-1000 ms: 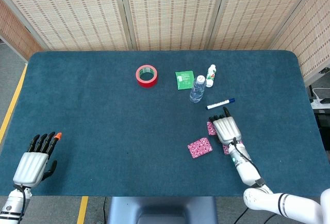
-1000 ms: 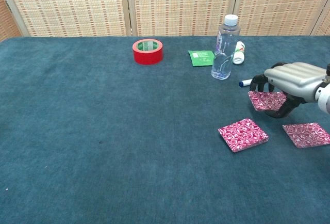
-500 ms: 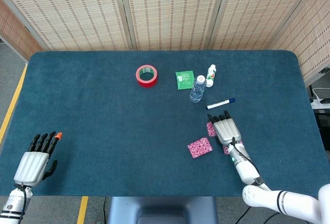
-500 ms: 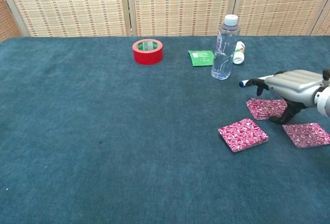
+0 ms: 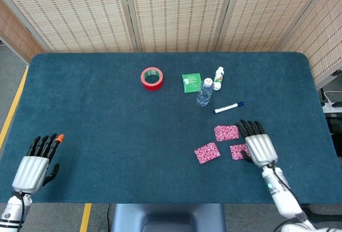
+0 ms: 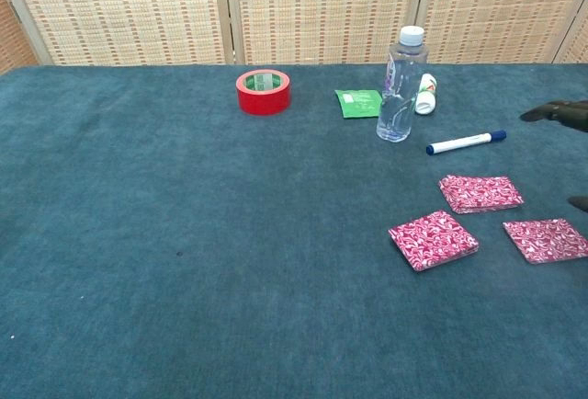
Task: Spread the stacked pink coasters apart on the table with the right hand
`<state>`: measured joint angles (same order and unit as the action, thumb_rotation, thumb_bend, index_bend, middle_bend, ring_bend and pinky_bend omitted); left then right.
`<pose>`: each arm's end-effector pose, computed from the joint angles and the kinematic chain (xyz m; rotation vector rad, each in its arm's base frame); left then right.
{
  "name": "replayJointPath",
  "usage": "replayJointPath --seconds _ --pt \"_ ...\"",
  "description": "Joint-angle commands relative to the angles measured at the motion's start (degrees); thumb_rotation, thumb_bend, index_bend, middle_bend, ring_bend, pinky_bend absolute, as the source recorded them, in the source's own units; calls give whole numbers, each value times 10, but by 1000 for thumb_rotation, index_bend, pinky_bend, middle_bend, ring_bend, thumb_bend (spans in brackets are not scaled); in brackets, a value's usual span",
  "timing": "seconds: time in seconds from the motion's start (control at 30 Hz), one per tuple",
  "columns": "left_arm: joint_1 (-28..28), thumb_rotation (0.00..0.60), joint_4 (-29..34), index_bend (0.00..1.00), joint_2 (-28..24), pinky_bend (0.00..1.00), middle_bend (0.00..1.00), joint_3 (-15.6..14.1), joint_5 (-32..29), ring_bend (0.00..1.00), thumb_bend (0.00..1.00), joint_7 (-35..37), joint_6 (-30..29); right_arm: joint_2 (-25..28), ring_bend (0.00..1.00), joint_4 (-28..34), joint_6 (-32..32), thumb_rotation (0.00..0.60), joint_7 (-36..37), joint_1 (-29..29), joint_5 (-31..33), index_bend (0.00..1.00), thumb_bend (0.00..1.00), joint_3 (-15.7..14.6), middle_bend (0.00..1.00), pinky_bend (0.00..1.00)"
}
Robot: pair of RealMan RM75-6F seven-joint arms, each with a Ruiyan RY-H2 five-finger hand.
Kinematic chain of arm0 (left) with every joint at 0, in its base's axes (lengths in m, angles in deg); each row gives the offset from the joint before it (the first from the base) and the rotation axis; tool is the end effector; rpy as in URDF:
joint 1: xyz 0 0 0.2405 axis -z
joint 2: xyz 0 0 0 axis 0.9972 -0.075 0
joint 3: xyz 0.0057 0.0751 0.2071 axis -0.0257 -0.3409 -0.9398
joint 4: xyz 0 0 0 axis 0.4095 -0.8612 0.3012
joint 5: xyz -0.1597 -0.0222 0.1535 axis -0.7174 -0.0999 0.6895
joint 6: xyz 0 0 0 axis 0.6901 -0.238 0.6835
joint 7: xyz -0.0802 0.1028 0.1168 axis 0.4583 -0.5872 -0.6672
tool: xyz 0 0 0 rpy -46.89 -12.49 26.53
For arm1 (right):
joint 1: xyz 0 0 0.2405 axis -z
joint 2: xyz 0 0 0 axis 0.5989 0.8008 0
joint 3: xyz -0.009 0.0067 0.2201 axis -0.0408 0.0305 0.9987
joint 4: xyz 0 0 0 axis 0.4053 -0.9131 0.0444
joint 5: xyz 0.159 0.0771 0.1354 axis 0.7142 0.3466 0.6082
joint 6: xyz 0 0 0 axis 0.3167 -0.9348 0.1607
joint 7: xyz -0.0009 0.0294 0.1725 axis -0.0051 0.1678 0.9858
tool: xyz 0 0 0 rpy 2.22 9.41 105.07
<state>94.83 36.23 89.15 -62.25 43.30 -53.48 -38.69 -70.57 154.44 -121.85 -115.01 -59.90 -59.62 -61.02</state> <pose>-0.2666 0.2162 0.0873 -1.6062 -0.7496 -0.7822 -0.2176 -0.2601 0.0358 1.6684 -0.8876 0.6673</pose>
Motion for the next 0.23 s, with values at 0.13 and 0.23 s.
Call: replayJointPath --seconds 0.13,0.23 --pt "1 600 -19 0 12 41 0 3 15 0 455 12 -15 32 0 -5 -144 600 66 103 -128 0 286 -49 0 0" --pt "-1 600 -22 0 14 41 0 3 13 0 454 13 -17 28 0 -10 -146 600 73 108 -133 0 286 -42 0 0"
